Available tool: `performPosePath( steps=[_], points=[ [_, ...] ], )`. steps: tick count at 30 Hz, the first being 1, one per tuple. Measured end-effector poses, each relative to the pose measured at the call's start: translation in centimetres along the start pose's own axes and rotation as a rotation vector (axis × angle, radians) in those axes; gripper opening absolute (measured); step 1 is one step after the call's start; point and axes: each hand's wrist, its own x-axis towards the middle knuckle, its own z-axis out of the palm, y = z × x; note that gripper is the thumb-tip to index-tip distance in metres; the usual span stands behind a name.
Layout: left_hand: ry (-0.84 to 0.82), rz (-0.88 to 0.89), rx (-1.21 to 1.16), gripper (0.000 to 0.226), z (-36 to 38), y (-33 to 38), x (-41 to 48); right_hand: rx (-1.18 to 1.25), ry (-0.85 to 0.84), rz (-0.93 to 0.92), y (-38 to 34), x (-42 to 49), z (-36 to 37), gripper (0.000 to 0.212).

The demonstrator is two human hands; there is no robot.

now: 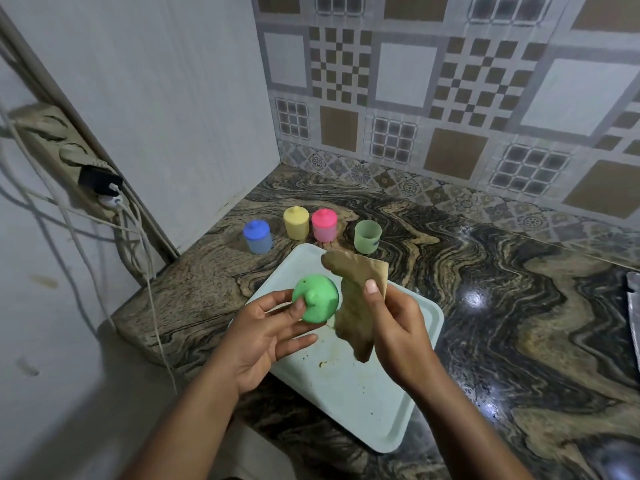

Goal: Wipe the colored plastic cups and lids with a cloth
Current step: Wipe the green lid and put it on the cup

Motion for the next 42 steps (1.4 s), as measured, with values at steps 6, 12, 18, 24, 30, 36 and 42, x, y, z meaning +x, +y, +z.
performPosePath(
  steps=[6, 12, 18, 24, 30, 36, 42],
  points=[
    [0.03, 0.027, -0.103, 0.023, 0.9, 0.5, 0.1, -0.53, -0.077, -0.494, 0.9, -1.6, 1.4, 0.041],
    [0.004, 0.048, -0.049, 0.021, 1.4, 0.5, -0.3, -0.563, -0.164, -0.586, 3.2, -1.8, 1.6, 0.05],
    [-0.018, 0.079, -0.026, 0.019, 1.6, 0.8, -0.9, -0.495, -0.078, -0.655, 2.4, -0.6, 0.6, 0.04],
    [-0.051, 0.083, 0.05, 0.044, 1.3, 1.2, -1.4, -0.561, -0.064, -0.569, 1.7, 1.8, -1.3, 0.042],
    [0.061, 0.157, 0.046, 0.044, 1.3, 1.1, -1.2, -0.289, 0.031, -0.271, 0.8, 0.9, -1.1, 0.035],
    [0.155, 0.297, 0.097, 0.045, 2.6, -0.5, -1.3, -0.15, -0.05, -0.2, 0.8, -1.4, 0.8, 0.037],
    [0.108, 0.355, 0.135, 0.062, 2.9, -1.2, -1.6, -0.204, -0.014, -0.26, 1.0, -1.3, 0.9, 0.048]
  ],
)
